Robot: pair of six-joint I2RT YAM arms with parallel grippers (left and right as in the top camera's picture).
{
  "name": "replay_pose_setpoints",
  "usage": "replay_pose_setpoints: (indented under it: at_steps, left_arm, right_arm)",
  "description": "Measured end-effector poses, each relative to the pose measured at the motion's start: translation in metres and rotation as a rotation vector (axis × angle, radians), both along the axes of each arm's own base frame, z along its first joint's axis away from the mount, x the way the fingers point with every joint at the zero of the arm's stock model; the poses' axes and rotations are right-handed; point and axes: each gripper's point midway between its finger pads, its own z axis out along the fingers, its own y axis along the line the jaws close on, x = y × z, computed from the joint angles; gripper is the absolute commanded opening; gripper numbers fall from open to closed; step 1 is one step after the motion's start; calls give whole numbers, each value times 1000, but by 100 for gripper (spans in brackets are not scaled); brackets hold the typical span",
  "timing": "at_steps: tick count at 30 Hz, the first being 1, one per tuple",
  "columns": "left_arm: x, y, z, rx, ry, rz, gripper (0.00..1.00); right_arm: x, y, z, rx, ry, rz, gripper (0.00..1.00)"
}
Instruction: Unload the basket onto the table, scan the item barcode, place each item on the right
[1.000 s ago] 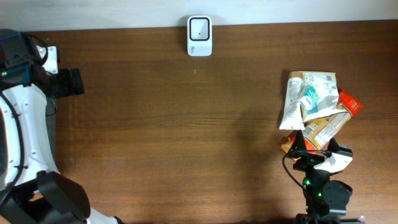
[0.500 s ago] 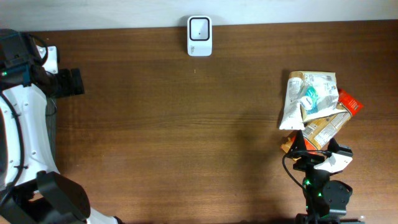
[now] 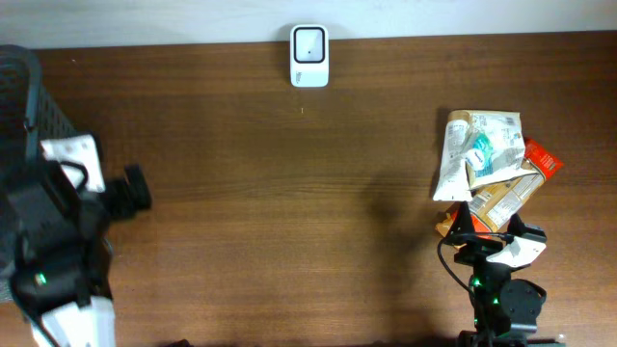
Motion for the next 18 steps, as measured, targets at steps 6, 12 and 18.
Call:
replay_pose_setpoints:
  at_steps: [6, 12, 18]
  left_arm:
    - [-42, -29, -55, 31, -209, -65, 99]
    - [-57, -45, -120, 67, -362, -117, 99]
    - [-62, -42, -113, 139, -495, -92, 99]
  right_arm:
    - [0, 0, 0, 0, 1, 0, 99]
    - [0, 0, 0, 0, 0, 0, 99]
    - [0, 0, -1, 0, 3, 0, 99]
